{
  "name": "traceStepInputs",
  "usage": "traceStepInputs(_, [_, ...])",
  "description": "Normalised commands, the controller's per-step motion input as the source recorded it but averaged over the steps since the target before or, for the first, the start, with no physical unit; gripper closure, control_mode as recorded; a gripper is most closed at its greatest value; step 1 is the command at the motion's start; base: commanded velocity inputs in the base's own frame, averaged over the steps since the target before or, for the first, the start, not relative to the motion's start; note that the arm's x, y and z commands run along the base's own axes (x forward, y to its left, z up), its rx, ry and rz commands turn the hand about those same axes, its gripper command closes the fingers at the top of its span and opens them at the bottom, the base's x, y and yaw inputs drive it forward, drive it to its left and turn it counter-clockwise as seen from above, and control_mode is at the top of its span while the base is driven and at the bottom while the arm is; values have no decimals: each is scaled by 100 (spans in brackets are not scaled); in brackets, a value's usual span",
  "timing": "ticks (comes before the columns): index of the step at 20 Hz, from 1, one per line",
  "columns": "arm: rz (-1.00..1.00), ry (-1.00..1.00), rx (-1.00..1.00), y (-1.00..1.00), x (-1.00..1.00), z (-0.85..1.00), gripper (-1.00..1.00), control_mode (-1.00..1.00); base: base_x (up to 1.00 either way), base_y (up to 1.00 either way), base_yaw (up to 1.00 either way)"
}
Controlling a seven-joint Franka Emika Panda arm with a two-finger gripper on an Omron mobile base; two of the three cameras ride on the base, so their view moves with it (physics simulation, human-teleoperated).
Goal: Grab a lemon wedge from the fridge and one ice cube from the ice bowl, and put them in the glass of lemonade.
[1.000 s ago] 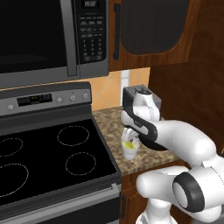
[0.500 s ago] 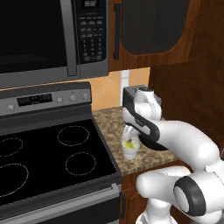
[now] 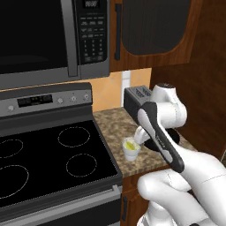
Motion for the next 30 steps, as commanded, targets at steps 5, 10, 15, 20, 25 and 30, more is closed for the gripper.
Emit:
traceStepInputs(5, [-13, -5, 0, -10, -82, 0, -100, -100, 0, 0, 0])
traceStepInputs(10, [-1, -11, 0, 0, -52, 10, -100, -100, 0, 0, 0])
traceStepInputs(15, [-1, -19, 0, 12, -12, 14, -100, -100, 0, 0, 0])
traceStepInputs(20, [-8, -14, 0, 1, 22, 4, -100, -100, 0, 0, 0])
traceStepInputs(25, [-19, -10, 2, 0, 65, 11, -100, -100, 0, 0, 0])
traceStepInputs(30, [-26, -20, 11, 0, 55, 20, -100, -100, 0, 0, 0])
